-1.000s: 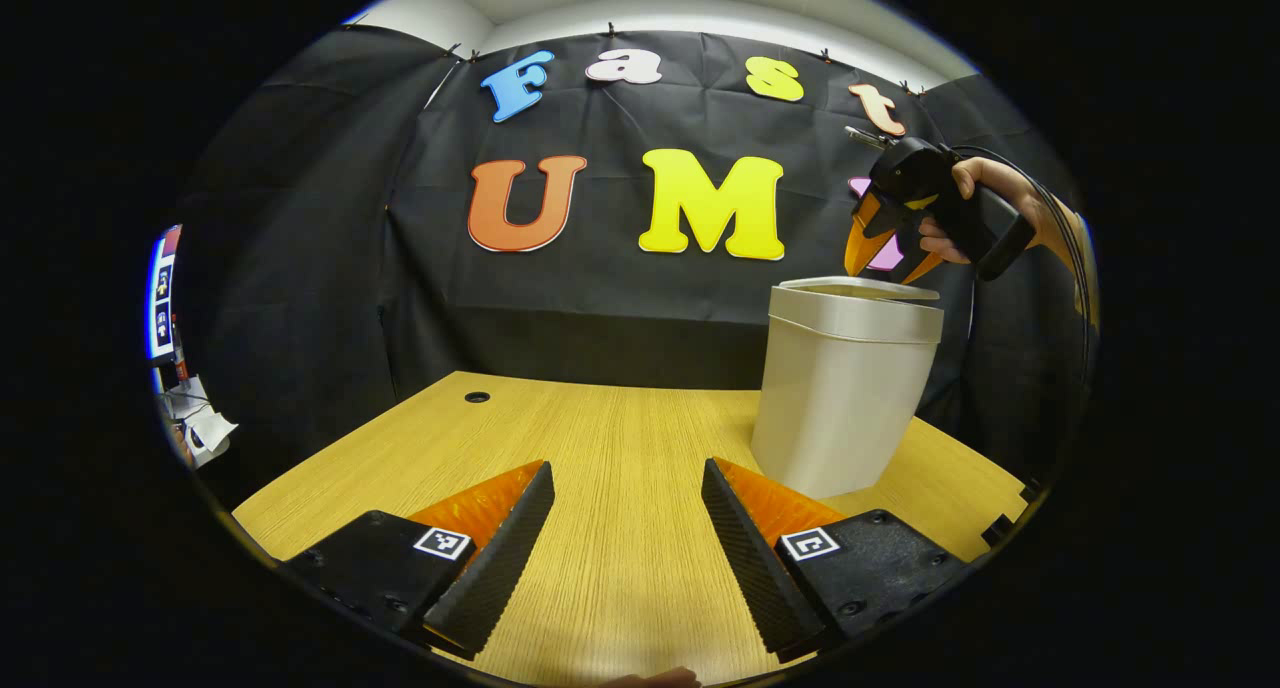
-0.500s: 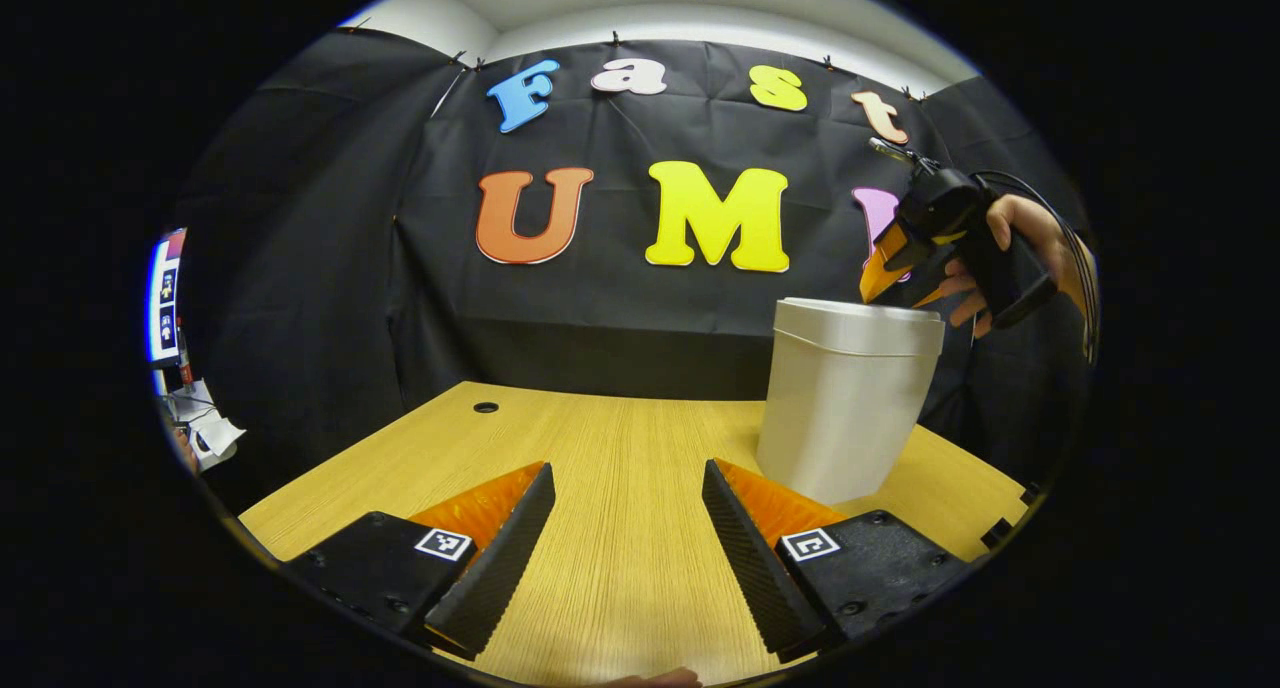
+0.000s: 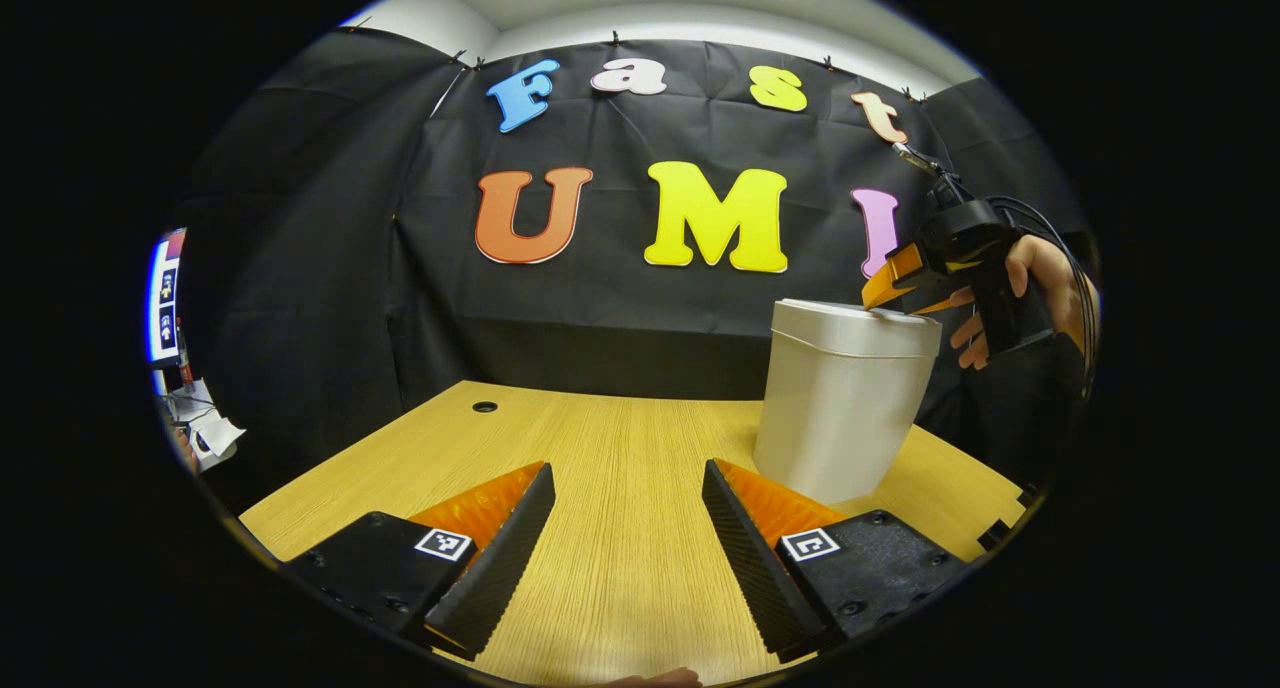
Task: Press the lid of the desktop garbage bin to open it, pick up the crumpled paper on the desktop and throw it into the bin, then pick up the pop can on the desktop and drop it into the bin, and finally close the garbage bin lid.
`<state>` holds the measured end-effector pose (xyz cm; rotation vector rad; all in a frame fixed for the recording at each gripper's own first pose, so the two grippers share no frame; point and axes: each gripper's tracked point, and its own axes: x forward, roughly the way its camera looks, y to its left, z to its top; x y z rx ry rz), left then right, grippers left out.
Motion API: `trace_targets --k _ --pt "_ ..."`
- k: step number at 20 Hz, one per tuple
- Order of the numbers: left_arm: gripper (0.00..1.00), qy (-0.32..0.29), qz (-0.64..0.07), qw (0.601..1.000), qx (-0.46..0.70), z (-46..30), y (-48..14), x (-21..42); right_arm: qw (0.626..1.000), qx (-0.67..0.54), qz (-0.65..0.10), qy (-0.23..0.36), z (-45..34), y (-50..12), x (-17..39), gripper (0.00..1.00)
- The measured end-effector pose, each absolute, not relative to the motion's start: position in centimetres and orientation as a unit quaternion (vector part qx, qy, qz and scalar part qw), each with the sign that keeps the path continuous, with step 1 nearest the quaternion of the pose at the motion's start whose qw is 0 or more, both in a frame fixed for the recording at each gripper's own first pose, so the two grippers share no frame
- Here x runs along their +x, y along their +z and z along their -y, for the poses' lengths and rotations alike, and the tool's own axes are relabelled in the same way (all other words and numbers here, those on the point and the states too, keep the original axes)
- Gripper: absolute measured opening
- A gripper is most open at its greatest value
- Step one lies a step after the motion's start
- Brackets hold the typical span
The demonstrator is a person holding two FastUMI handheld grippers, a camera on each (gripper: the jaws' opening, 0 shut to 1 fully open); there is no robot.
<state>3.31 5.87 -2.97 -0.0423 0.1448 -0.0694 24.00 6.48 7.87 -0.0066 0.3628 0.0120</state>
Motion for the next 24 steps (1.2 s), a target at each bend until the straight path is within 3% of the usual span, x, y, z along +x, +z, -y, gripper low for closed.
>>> trace_targets --k 5,10,17,24 --pt "0.96 -0.030 -0.061 0.998 -0.010 -5.9 -2.3 2.9 0.996 -0.027 -0.085 -0.001 -7.1 8.1 21.6 0.96" --pt "0.96 -0.040 -0.047 0.998 -0.008 -5.4 -1.4 2.6 0.999 0.003 -0.034 0.006 -7.4 7.1 15.5 0.94" --pt "0.96 -0.030 -0.038 0.999 -0.009 -6.1 -0.8 2.3 0.999 0.032 -0.032 0.025 -7.0 5.1 9.4 0.96" --pt "0.96 -0.027 -0.037 0.999 -0.015 -6.2 -0.6 2.4 1.000 0.014 -0.020 0.005 -4.8 2.8 5.9 0.96"
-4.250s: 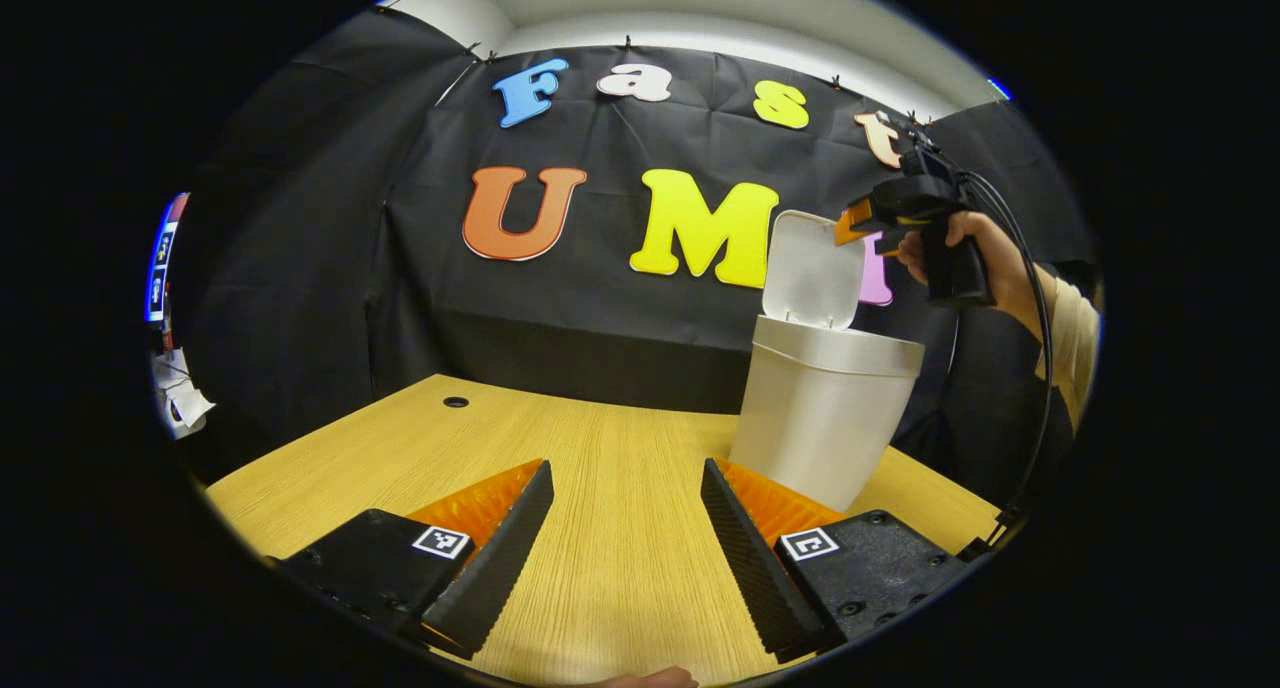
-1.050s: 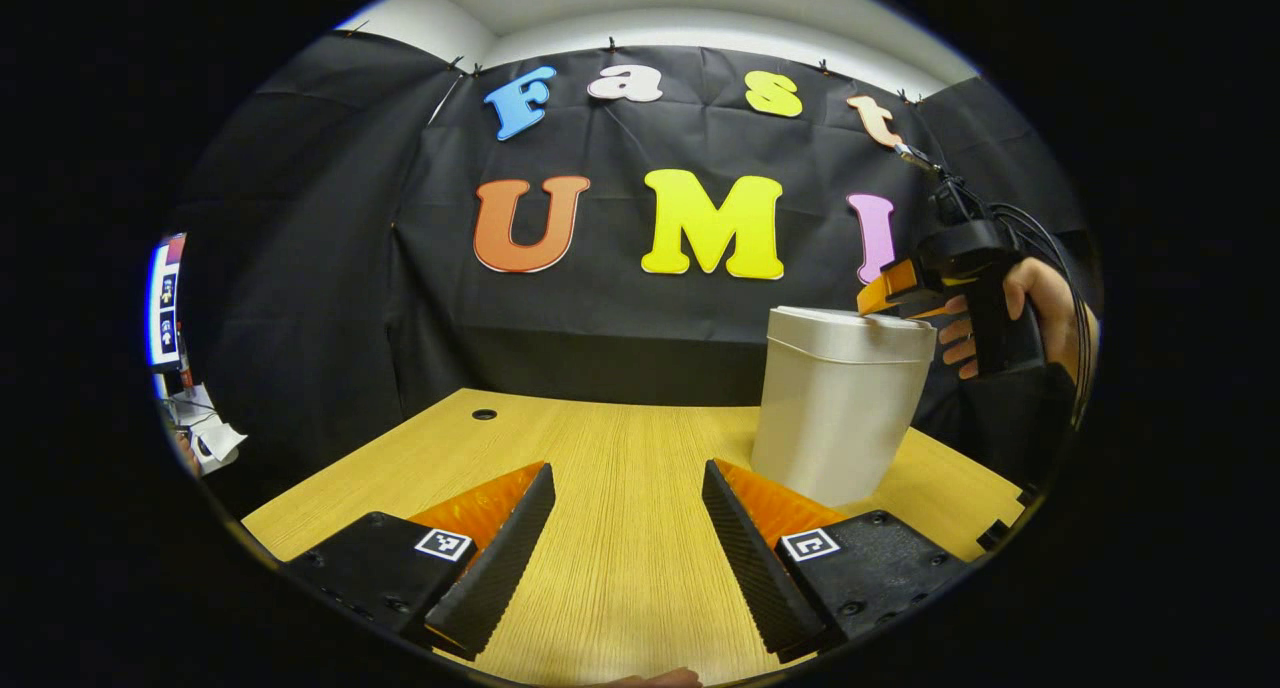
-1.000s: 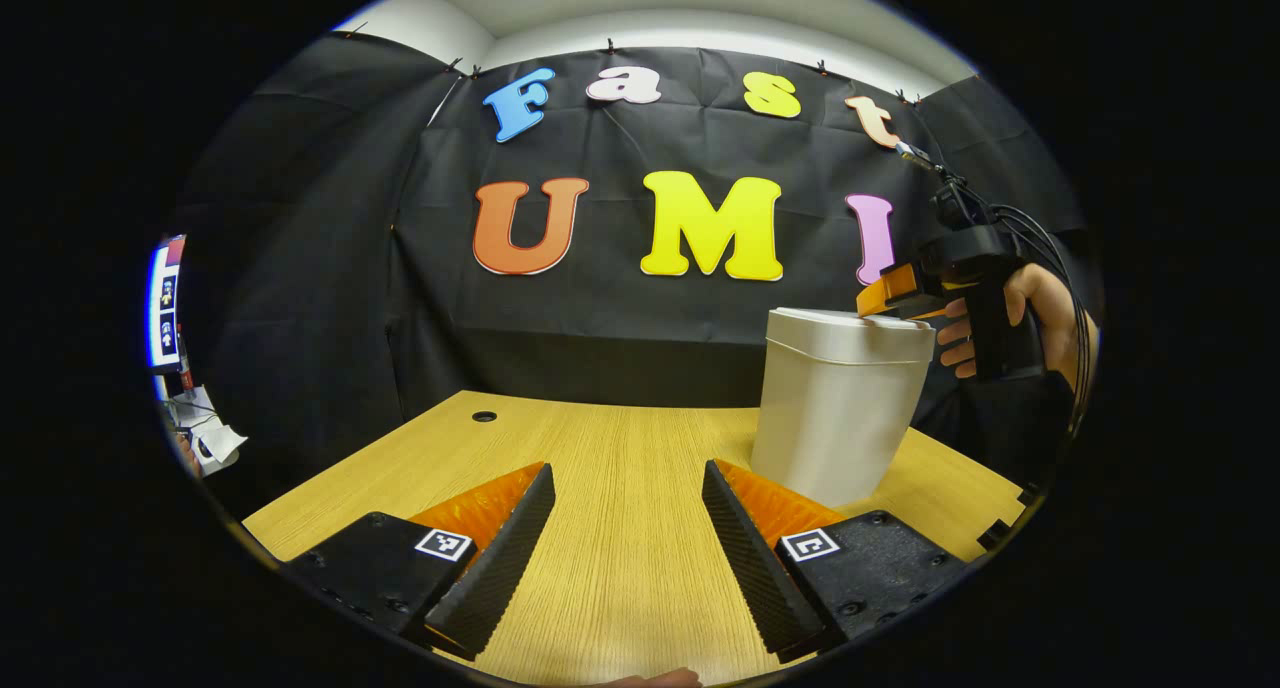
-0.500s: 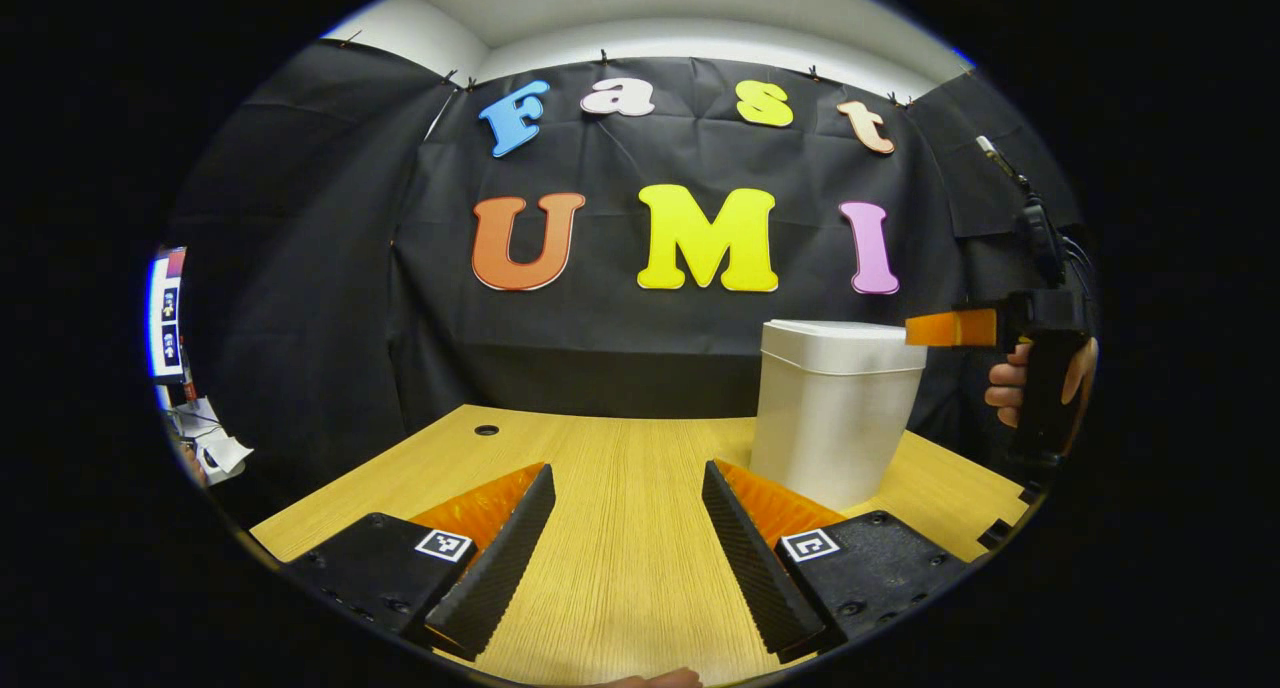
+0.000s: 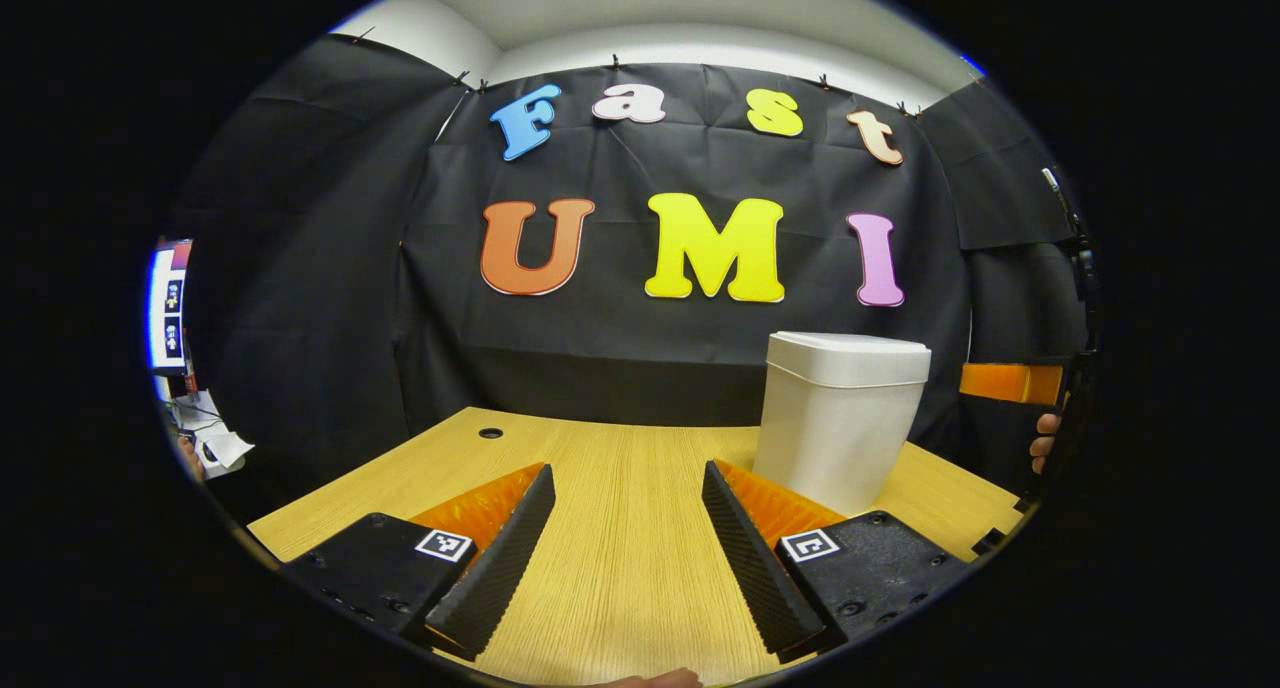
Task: Press the lid of the desktop garbage bin to open it, pick up the crumpled paper on the desktop and throw it into the bin, then pick up the pop can on the desktop and drop it into the bin, and finally close the garbage bin lid.
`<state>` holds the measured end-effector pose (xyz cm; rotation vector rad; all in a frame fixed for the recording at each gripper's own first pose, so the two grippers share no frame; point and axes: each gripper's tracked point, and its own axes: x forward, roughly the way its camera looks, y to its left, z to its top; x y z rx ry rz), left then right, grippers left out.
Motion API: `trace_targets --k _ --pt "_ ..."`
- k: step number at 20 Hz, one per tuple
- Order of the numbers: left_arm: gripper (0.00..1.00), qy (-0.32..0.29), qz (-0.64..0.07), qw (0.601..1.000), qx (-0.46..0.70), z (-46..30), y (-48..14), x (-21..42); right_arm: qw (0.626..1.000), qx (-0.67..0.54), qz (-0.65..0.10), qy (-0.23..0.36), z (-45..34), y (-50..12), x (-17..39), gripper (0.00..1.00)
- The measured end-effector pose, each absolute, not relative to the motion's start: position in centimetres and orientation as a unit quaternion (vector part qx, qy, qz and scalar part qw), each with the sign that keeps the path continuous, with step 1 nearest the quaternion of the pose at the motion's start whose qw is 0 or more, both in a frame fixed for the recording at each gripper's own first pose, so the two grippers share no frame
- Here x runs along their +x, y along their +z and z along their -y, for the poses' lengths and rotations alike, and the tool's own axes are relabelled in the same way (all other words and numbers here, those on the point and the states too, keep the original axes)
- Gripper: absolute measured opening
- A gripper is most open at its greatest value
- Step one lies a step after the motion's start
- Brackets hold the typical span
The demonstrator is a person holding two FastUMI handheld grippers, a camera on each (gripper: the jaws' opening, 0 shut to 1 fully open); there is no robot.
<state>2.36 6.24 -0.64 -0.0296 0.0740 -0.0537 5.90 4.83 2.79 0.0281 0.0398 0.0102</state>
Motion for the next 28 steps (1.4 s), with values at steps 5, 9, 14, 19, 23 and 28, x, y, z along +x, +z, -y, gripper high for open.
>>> trace_targets --k 5,9,14,19,23,28 --pt "0.96 -0.032 -0.035 0.999 -0.008 -5.5 -0.5 2.1 0.999 -0.034 0.018 -0.022 -3.4 3.5 3.5 0.96" --pt "0.96 -0.042 -0.035 0.998 -0.007 -4.8 -0.4 2.0 0.999 -0.035 0.016 -0.003 -4.5 2.8 1.8 0.93" --pt "1.00 -0.033 -0.034 0.999 -0.006 -5.4 -0.4 2.0 0.998 -0.068 0.011 -0.011 -4.6 2.0 1.3 0.96" --pt "0.96 -0.034 -0.033 0.999 -0.004 -5.5 -0.3 1.9 0.998 -0.065 0.003 -0.006 -5.2 1.3 1.2 0.95" --pt "0.96 -0.033 -0.034 0.999 -0.003 -5.6 -0.4 1.9 0.997 -0.072 -0.002 -0.007 -5.3 0.8 1.3 0.95" --pt "0.96 -0.035 -0.034 0.999 0.000 -5.5 -0.4 2.1 0.997 -0.071 -0.014 -0.016 -4.7 -0.1 1.8 0.98"
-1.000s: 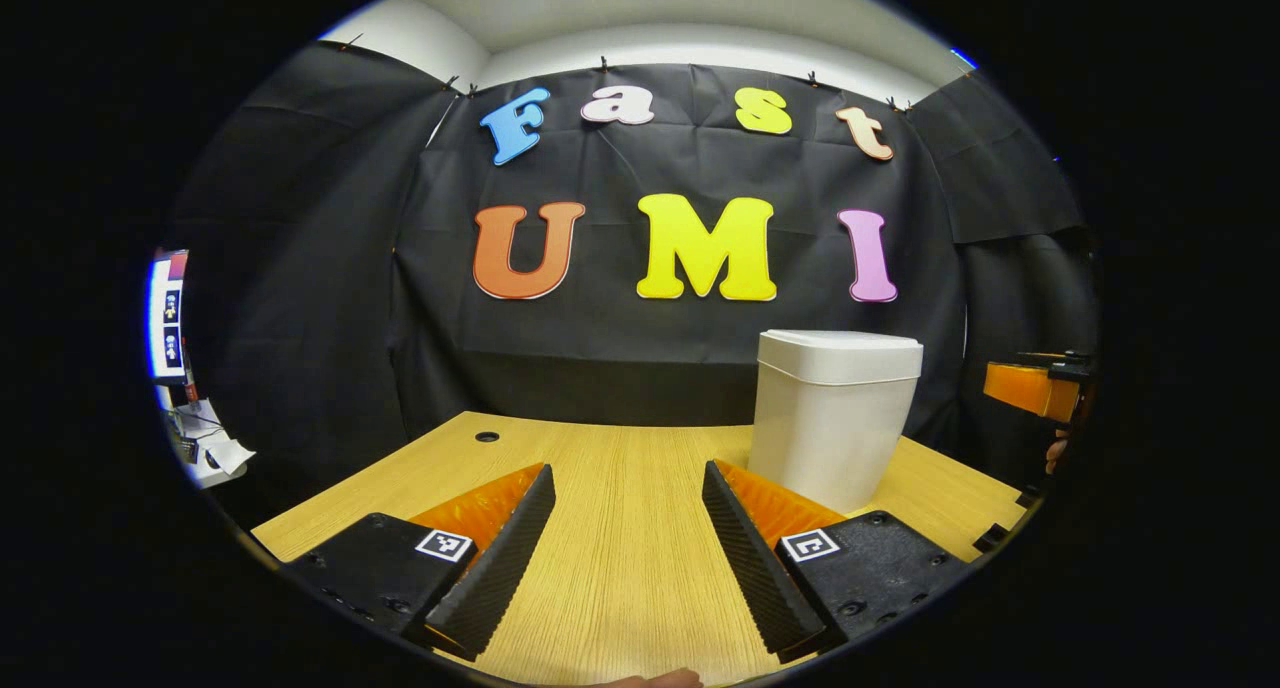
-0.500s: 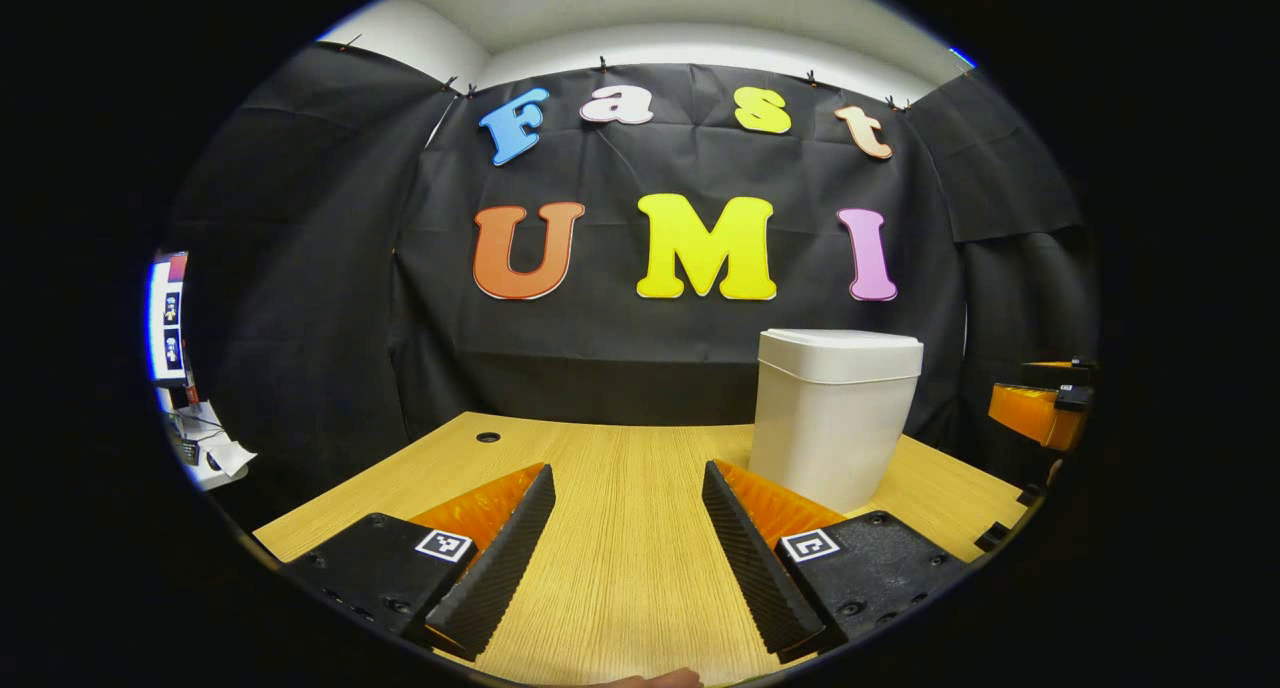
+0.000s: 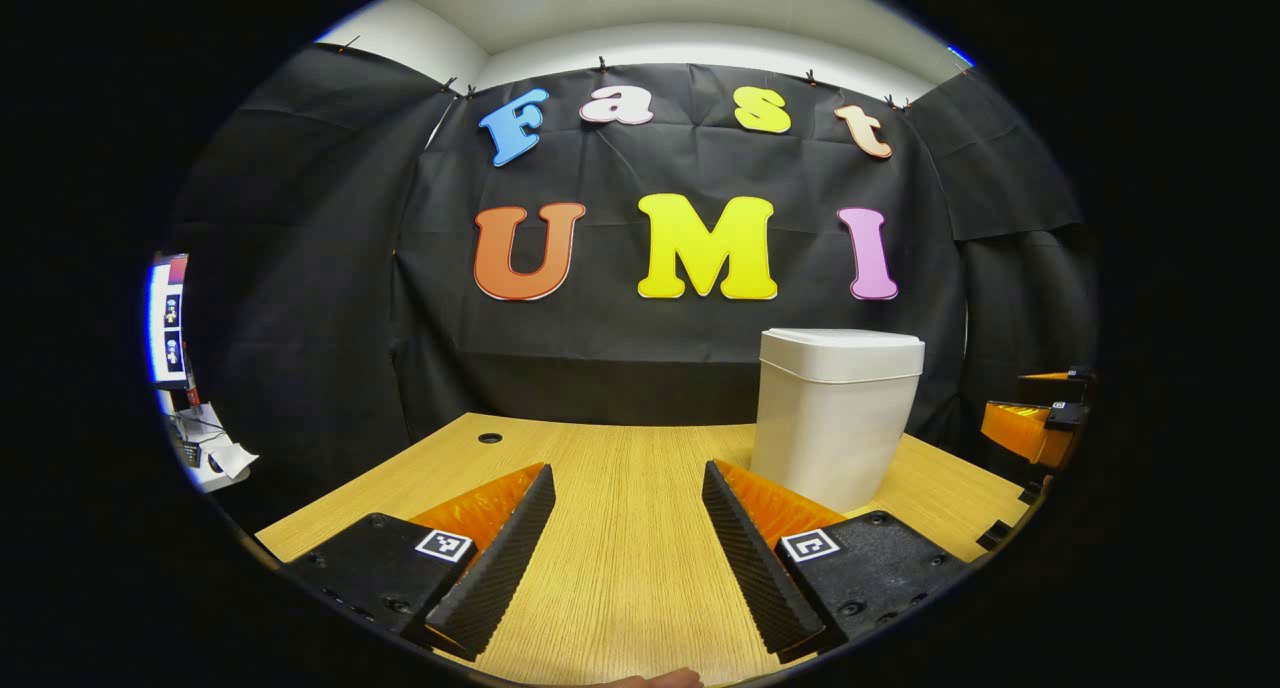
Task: Press the lid of the desktop garbage bin to open it, pick up the crumpled paper on the desktop and throw it into the bin, then pick up the pop can on the desktop and drop it into the bin, and finally close the garbage bin lid.
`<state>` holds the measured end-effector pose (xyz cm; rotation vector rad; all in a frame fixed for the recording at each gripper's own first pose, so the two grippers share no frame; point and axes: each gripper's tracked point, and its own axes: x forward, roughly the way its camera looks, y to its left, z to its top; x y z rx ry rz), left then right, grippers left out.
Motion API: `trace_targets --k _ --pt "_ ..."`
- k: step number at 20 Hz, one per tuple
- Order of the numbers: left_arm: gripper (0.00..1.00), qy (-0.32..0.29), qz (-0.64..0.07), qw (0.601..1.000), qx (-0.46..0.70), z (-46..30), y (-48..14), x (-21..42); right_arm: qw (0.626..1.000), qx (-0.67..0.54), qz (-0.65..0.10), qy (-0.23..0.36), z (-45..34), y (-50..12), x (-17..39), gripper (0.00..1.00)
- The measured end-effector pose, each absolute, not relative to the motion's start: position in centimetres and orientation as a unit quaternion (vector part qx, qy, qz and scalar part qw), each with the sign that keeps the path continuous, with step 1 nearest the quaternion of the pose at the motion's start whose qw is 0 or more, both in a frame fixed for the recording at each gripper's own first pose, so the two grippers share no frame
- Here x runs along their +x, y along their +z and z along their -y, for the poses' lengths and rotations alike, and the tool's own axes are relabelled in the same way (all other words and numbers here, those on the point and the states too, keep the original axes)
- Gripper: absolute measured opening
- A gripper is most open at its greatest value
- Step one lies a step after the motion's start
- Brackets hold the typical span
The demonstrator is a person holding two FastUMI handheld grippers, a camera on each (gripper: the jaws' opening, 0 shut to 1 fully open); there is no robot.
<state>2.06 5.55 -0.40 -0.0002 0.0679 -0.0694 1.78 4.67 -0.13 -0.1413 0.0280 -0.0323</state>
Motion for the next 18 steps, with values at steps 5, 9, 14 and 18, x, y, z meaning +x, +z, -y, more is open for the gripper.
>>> trace_targets --k 5,9,14,18 --pt "0.96 -0.038 -0.033 0.999 0.002 -5.5 -0.4 1.9 0.998 -0.058 -0.028 -0.015 -4.5 -0.9 1.9 0.95" --pt "0.95 -0.037 -0.036 0.999 0.000 -5.6 -0.6 2.1 0.998 -0.054 -0.028 -0.020 -3.9 -0.9 1.8 0.95" --pt "0.95 -0.029 -0.037 0.999 -0.004 -6.1 -0.5 2.1 0.998 -0.050 -0.028 -0.022 -3.4 -1.0 1.4 0.95" --pt "0.95 -0.031 -0.031 0.999 -0.001 -5.7 -0.3 2.0 0.998 -0.053 -0.026 -0.016 -3.6 -1.2 1.1 0.95"
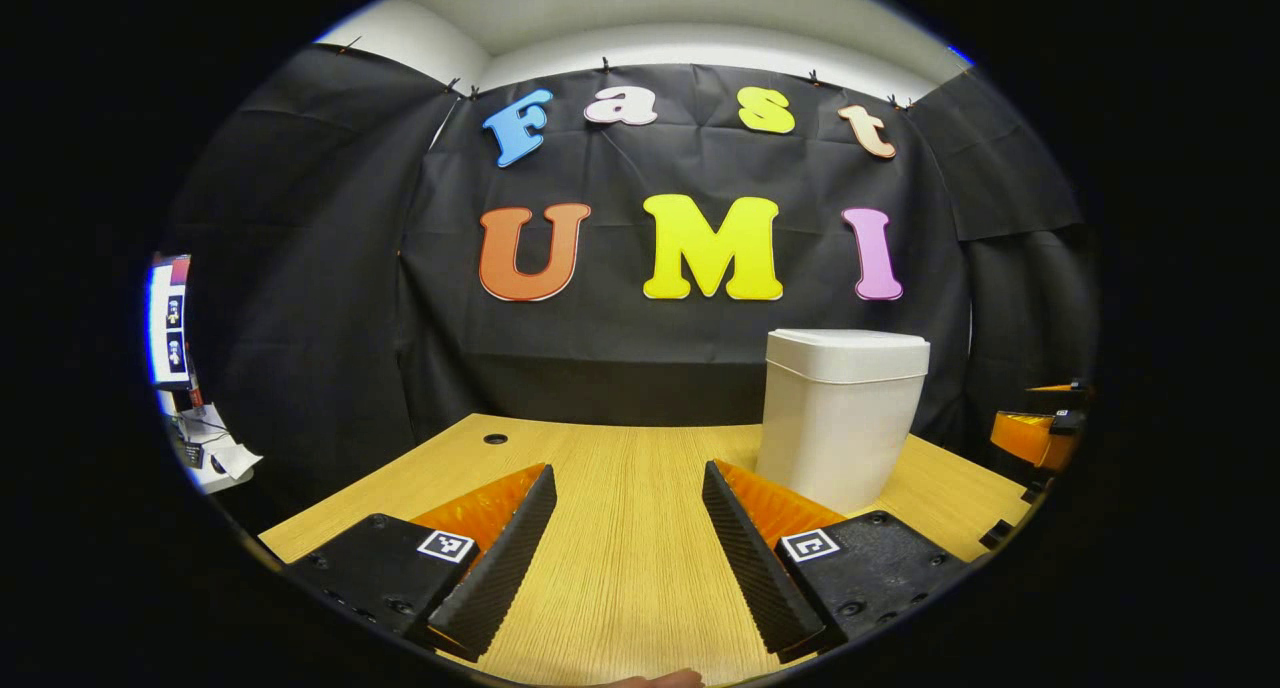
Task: Press the lid of the desktop garbage bin to open it, pick up the crumpled paper on the desktop and throw it into the bin, then pick up the pop can on the desktop and drop it into the bin, and finally close the garbage bin lid.
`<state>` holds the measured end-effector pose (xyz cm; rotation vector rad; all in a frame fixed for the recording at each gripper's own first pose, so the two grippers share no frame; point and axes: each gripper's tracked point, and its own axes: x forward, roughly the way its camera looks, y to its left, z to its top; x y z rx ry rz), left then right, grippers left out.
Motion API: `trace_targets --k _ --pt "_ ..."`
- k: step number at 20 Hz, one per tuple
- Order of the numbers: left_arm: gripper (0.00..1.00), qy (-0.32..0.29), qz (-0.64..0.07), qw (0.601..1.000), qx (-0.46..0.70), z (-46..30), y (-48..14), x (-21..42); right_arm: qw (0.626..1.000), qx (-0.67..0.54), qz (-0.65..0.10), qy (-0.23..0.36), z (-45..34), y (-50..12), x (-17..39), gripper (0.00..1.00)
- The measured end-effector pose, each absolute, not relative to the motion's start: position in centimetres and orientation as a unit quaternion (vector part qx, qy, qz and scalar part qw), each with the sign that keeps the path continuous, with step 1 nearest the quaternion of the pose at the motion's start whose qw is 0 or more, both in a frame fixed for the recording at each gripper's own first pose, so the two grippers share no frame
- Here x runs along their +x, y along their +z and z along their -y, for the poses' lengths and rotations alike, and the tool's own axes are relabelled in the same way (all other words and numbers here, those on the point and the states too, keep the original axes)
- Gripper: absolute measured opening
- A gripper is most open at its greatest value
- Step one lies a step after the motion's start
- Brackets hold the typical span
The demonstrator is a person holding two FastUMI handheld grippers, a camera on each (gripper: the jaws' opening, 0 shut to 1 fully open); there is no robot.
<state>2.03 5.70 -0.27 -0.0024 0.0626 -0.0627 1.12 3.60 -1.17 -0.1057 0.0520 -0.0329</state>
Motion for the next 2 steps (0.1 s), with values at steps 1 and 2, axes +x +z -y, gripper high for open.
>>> trace_targets --k 1,2 --pt "0.95 -0.036 -0.033 0.999 -0.001 -5.37 -0.32 2.04 0.998 -0.054 -0.026 -0.014 -3.68 -1.25 0.99 0.95" --pt "0.95 -0.038 -0.034 0.999 0.000 -5.15 -0.41 2.05 0.998 -0.053 -0.026 -0.012 -3.70 -1.23 0.94 0.98"
